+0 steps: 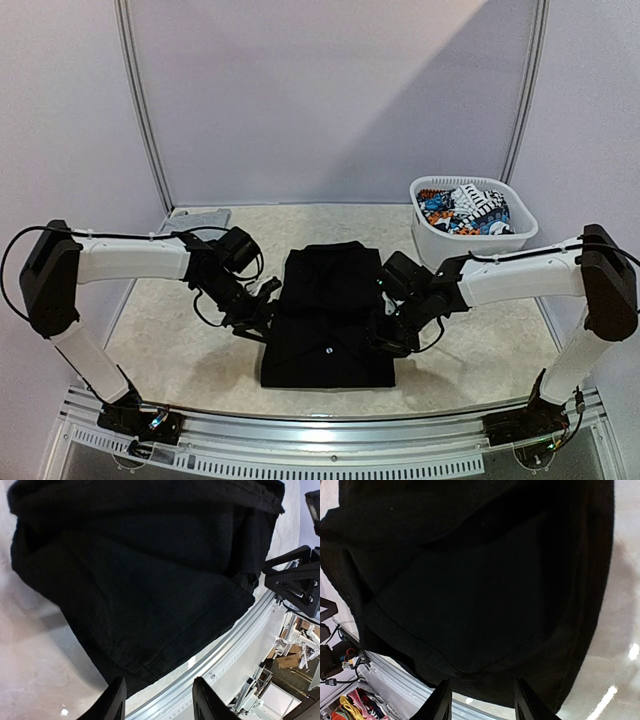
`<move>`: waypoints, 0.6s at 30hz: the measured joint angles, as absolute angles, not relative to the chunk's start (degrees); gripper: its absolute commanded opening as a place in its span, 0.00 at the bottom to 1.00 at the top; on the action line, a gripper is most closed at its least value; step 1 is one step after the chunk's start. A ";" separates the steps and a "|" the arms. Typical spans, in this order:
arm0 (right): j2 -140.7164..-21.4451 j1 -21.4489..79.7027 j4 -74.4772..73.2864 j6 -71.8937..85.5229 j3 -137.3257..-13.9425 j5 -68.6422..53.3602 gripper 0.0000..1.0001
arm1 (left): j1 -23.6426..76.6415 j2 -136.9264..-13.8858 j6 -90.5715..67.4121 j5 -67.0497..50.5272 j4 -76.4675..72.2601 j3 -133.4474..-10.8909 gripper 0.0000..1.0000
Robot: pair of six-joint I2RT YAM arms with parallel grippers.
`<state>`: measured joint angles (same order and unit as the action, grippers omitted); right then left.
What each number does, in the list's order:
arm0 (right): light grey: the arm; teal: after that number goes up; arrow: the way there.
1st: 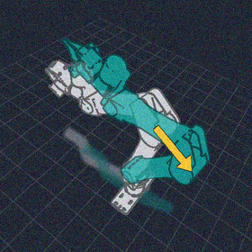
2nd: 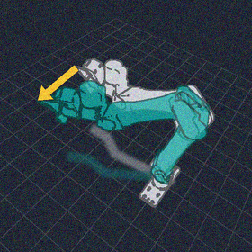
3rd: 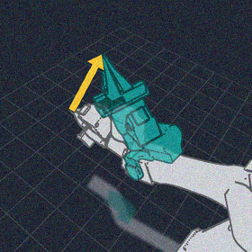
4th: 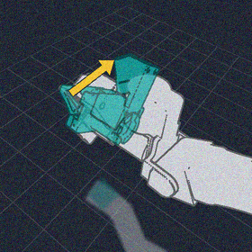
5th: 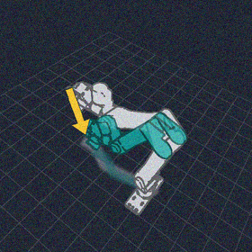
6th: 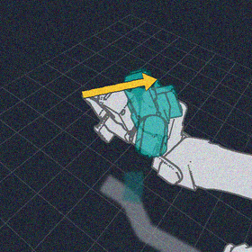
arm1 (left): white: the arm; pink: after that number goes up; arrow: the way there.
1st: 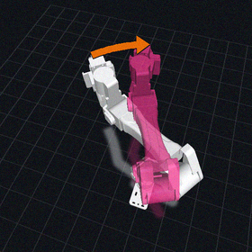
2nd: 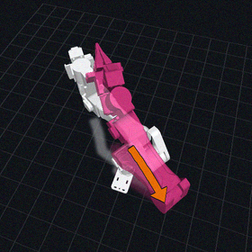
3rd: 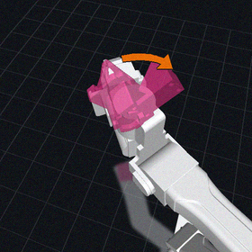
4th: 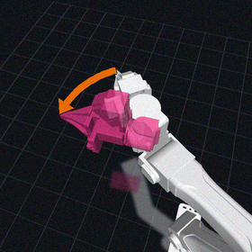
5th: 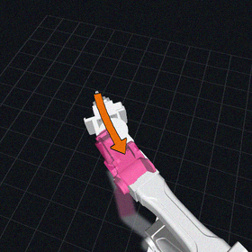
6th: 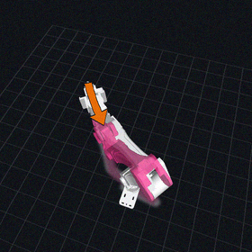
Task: Fold and stack the mixed laundry pile
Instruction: Smooth out the 2/3-rectangle-folded shirt at the center of the board.
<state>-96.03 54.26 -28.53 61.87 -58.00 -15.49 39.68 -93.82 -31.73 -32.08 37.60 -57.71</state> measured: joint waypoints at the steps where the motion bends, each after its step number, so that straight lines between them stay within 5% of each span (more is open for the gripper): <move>1: -96.07 54.06 -27.51 61.98 -57.58 -15.81 0.41 | 39.75 -93.78 -31.75 -31.90 37.63 -57.71 0.47; 12: -99.83 52.38 -21.39 62.04 -56.93 -18.35 0.36 | 39.92 -90.30 -31.38 -29.39 39.70 -57.71 0.48; 18: -100.95 52.36 -20.51 61.56 -56.93 -18.63 0.22 | 39.97 -89.58 -31.11 -28.93 40.88 -57.71 0.47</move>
<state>-100.95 52.36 -20.51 61.56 -56.93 -18.63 39.97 -89.58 -31.11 -28.93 40.88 -57.71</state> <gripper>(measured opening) 0.307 0.475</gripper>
